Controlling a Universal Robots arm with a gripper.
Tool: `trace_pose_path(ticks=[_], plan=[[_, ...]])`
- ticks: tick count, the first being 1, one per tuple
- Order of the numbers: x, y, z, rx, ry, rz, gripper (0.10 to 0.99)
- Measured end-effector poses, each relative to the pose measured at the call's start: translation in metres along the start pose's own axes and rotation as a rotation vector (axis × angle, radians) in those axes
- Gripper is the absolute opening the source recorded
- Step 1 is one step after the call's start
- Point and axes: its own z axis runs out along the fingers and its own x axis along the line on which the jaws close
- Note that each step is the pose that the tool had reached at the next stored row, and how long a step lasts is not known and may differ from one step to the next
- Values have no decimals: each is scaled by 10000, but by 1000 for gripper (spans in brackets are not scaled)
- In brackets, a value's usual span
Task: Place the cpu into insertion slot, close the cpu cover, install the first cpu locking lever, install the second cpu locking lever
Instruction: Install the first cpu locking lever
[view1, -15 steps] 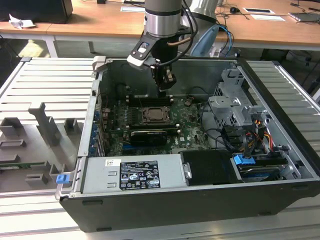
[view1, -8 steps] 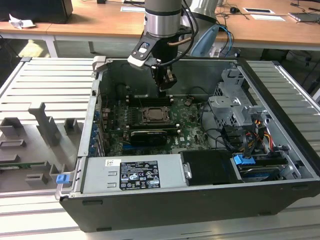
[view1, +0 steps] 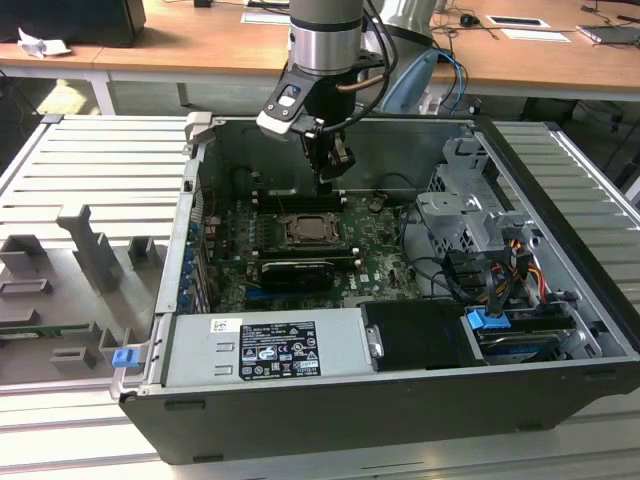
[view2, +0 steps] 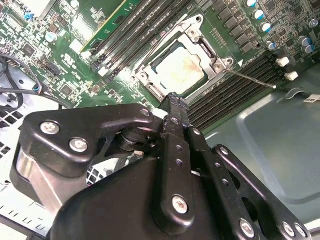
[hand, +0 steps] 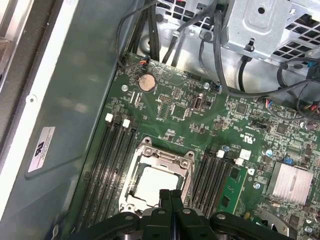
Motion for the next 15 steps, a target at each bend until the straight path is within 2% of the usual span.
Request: trace_pose_path(ticks=[15], plan=[[0, 0, 0, -26, 20, -482, 110]])
